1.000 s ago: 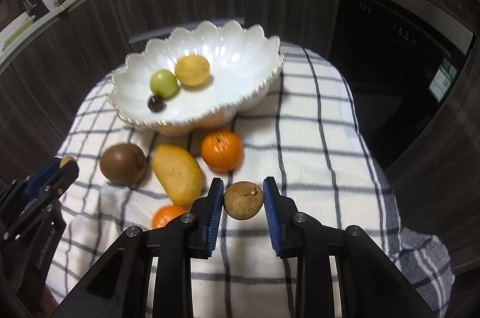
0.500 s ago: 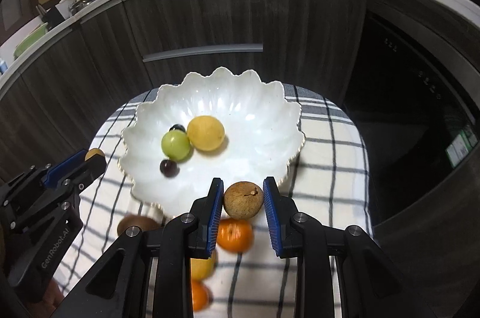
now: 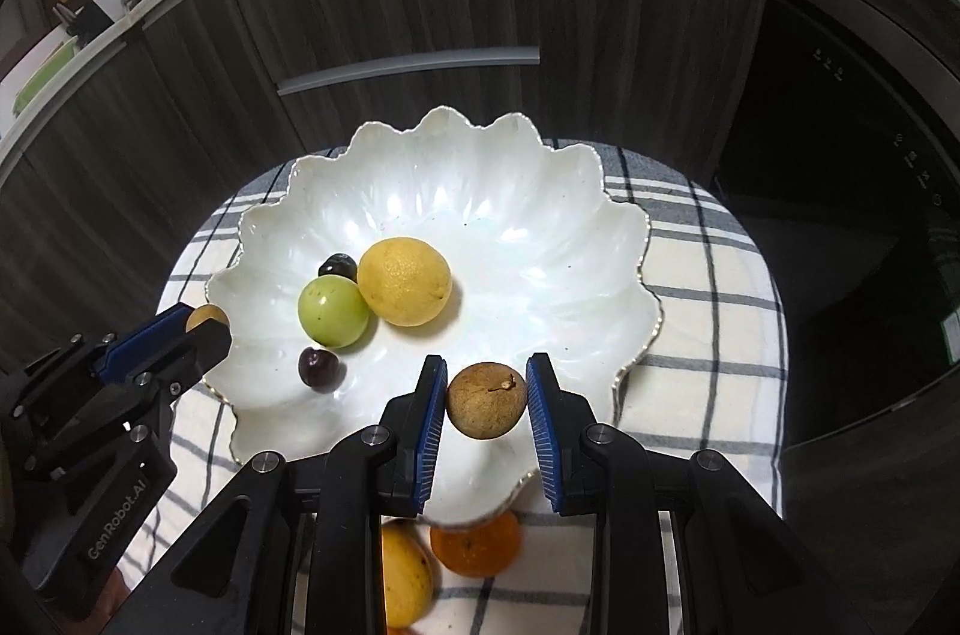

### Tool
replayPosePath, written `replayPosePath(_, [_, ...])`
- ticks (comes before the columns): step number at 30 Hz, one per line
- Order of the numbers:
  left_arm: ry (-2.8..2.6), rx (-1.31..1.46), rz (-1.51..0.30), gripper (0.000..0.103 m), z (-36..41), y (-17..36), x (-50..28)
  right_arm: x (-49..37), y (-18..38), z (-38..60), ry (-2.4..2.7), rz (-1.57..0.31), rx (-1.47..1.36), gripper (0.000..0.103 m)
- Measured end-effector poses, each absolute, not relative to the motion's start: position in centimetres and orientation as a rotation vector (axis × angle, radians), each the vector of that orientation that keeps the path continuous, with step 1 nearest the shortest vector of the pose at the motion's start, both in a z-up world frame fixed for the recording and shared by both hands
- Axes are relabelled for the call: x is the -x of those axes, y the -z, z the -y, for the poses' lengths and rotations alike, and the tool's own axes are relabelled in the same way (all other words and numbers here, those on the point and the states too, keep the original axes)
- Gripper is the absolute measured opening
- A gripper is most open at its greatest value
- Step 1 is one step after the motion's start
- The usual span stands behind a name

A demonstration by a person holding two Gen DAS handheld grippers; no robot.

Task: Organize fruits
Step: 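Open left tool to drop its fruit in the bowl while right tool releases its fruit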

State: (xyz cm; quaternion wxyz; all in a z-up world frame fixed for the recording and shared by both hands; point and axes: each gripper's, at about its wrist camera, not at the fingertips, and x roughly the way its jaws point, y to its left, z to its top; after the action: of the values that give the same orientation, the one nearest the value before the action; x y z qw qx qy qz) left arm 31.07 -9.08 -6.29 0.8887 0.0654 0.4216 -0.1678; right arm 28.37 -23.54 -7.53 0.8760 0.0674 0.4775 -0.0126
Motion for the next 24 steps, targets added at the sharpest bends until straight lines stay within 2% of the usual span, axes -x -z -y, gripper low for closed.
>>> replayPosePath(4, [0.342, -0.149, -0.884, 0.023, 9.2, 6.7, -31.5, -28.8, 8.3, 23.5, 0.016, -1.018, -0.146, 0.029])
replayPosePath(10, [0.333, -0.156, -0.881, 0.04, 9.0, 6.6, -31.3, -29.0, 8.5, 23.6, 0.029, -1.037, -0.152, 0.031])
replayPosePath(11, [0.329, -0.16, -0.878, 0.042, 8.9, 6.5, -31.2, -29.0, 8.4, 23.5, 0.029, -1.034, -0.147, 0.034])
replayPosePath(13, [0.312, -0.175, -0.869, 0.046, 8.8, 6.3, -31.0, -28.8, 8.0, 23.4, 0.041, -1.023, -0.132, 0.048])
replayPosePath(15, [0.29, -0.178, -0.858, 0.053, 8.5, 5.9, -30.8, -28.6, 7.4, 23.5, 0.061, -0.999, -0.123, 0.072])
replayPosePath(17, [0.267, -0.179, -0.841, 0.06, 8.1, 5.3, -30.5, -28.2, 6.5, 23.5, 0.092, -0.963, -0.105, 0.078])
replayPosePath(20, [0.234, -0.189, -0.806, 0.072, 7.8, 4.2, -30.1, -27.7, 5.4, 23.2, 0.114, -0.926, -0.074, 0.079])
replayPosePath(24, [0.19, -0.213, -0.751, 0.08, 7.3, 2.3, -29.3, -27.0, 3.7, 22.8, 0.134, -0.875, -0.038, 0.08])
